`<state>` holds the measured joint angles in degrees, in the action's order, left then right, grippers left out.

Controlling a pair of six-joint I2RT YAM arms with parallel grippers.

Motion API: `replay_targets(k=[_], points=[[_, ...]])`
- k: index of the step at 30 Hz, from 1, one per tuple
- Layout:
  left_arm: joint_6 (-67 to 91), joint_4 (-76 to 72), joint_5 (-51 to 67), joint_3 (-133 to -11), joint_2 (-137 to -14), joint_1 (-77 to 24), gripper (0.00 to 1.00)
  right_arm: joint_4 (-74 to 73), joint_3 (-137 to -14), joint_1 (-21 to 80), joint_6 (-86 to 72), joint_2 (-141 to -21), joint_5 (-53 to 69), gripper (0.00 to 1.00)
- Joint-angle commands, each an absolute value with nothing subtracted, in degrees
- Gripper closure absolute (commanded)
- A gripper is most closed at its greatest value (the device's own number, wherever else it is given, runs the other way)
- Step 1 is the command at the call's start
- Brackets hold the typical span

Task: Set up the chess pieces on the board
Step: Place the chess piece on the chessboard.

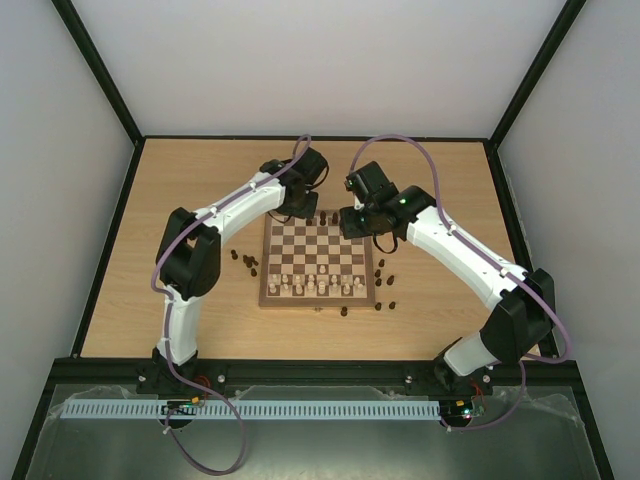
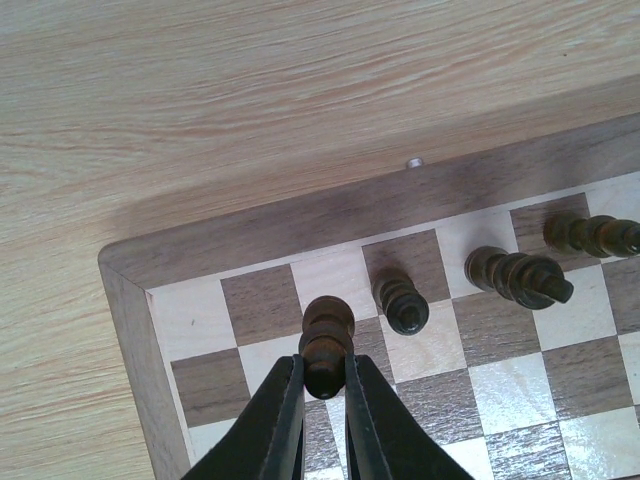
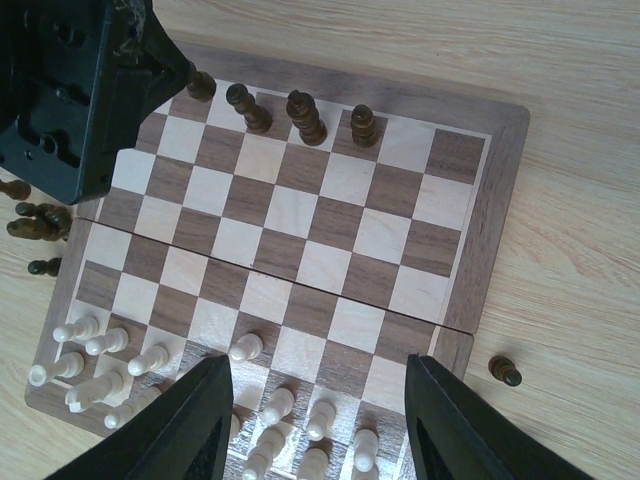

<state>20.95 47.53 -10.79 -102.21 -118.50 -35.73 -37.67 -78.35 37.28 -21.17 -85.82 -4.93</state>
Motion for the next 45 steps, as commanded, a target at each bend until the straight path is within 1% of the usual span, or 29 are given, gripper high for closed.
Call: replay_targets(k=[1,30,45], points=[[20.65,48.05,-11.61,-103.39,-119.72,-35.77,0.9,-38.41,-77.59,37.69,-20.68,-85.86,-4.79,0.52],[21.17,44.54,-11.52,-99.76,-121.53,-35.8,0.89,-38.21,-77.07,37.88,-20.64,-86.3,-4.28,0.52],[21.44,43.95,-11.51,-99.16,-121.38,-35.83,0.83,-38.12,-76.95,38.06,-20.57,-86.39,-4.29,0.52]])
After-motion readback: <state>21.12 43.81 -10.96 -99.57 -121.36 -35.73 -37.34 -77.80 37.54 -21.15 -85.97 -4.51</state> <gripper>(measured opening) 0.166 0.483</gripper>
